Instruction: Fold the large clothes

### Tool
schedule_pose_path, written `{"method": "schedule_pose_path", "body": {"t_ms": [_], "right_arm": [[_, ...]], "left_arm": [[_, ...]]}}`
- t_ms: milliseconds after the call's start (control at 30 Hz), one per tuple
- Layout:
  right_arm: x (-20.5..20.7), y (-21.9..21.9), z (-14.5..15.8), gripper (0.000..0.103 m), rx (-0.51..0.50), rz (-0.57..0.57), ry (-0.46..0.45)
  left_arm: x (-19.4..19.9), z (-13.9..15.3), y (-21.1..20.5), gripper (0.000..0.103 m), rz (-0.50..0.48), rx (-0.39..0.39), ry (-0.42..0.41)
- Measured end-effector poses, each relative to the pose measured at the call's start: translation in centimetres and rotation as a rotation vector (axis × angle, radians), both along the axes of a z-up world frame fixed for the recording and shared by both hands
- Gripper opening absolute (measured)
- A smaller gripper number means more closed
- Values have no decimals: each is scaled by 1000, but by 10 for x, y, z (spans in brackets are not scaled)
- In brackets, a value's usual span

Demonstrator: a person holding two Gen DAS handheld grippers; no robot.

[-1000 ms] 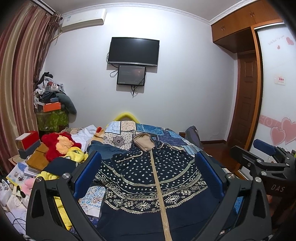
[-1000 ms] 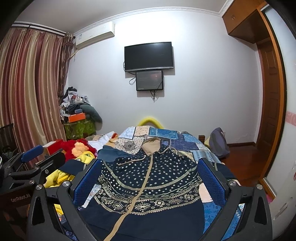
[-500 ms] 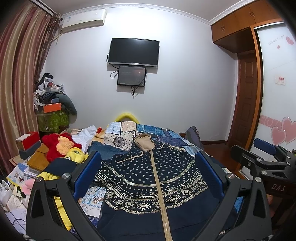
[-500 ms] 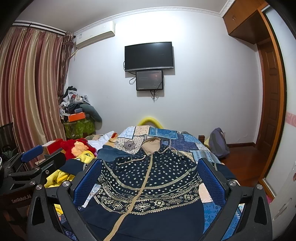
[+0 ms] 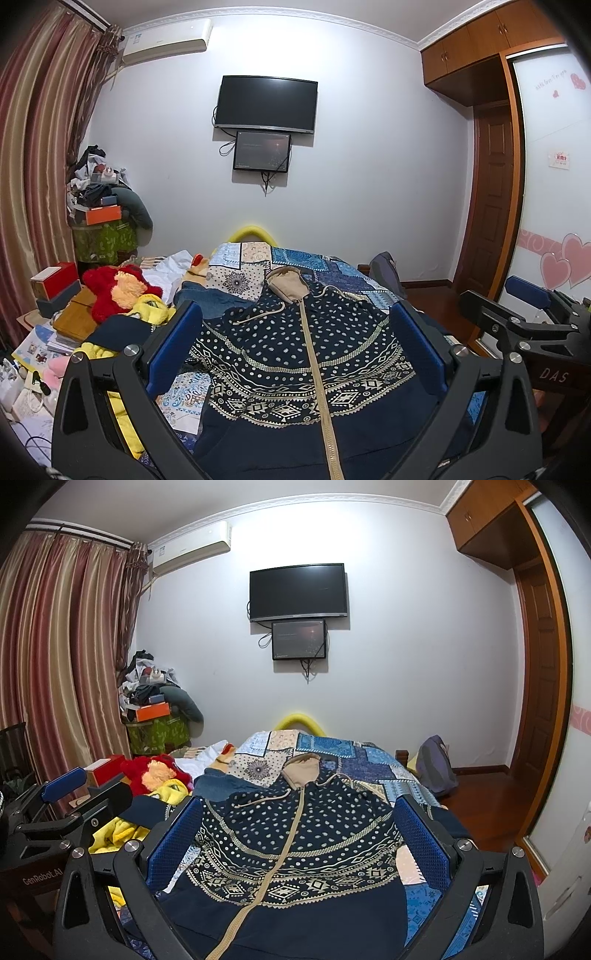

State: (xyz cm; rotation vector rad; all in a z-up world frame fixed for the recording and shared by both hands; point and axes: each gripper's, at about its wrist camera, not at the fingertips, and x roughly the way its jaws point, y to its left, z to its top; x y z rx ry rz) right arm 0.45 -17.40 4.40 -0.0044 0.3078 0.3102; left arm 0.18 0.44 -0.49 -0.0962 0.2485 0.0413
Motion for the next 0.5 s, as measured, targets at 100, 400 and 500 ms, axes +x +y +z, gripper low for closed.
{"method": "schedule_pose_path", "body": {"t_ms": [100,400,500], "right_arm": [[0,0,0,103,-3,-1,0],[15,6,-6,103,-24,-5,36],[28,12,-13,103,-41,-3,61]], "left_arm": [[0,-1,1,103,0,-3,2],[14,-11,16,103,20,-22,30],[27,-20,28,103,40,-36,57]]}}
